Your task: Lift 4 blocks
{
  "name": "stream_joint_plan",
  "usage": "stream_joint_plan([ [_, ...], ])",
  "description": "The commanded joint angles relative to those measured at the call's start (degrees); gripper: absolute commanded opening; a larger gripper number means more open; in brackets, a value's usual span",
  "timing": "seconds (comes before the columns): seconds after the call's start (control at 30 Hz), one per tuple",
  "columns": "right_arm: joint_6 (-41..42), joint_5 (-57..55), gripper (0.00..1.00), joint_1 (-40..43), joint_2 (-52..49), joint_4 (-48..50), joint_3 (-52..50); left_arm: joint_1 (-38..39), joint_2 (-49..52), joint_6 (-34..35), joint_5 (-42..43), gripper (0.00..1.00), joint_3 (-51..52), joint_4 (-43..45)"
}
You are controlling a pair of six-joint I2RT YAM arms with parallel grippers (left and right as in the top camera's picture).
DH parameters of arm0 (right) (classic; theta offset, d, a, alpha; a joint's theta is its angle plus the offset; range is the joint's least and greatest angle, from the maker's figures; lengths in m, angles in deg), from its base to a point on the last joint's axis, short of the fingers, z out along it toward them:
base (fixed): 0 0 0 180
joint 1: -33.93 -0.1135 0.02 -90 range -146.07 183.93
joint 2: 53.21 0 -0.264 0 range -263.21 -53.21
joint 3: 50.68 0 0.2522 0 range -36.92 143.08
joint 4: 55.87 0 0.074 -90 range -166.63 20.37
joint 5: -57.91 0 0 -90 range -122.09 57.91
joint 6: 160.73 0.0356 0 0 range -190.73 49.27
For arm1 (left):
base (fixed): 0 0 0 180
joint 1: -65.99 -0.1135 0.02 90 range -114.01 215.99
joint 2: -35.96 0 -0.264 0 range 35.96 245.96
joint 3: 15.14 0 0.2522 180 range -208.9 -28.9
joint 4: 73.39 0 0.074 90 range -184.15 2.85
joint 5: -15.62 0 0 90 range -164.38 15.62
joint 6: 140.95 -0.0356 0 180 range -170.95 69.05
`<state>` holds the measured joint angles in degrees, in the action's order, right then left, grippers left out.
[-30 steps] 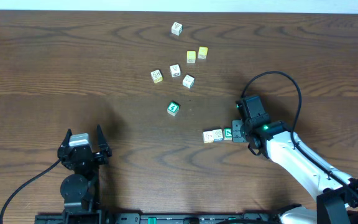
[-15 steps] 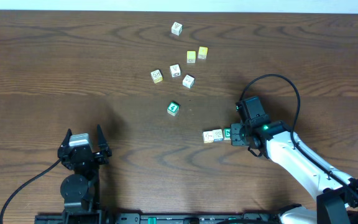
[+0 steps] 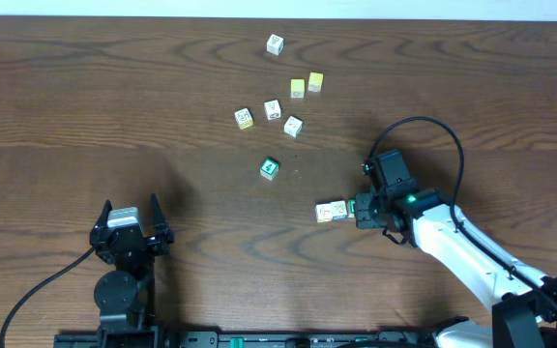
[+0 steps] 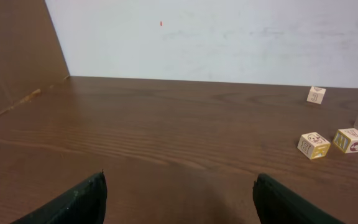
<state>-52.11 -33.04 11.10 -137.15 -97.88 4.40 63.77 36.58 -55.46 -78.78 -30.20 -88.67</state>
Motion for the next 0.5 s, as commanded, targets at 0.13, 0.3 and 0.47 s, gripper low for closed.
stream_joint_plan([
  [0.13,-0.7,0.6,0.07,-2.9,-0.2,0.2,0.8,-0.3,-0.3,0.3,-0.7,0.76,1.1,-2.3],
  [0.3,-0.7,0.6,0.07,-3.4,-0.2,0.3,0.8,-0.3,-0.3,0.3,-0.7,0.76,1.1,-2.3],
  [0.47,-0.2,0.9,0.07,-3.5,-0.2,0.2,0.8,-0.3,-0.3,0.3,-0.7,0.75,1.1,-2.3],
])
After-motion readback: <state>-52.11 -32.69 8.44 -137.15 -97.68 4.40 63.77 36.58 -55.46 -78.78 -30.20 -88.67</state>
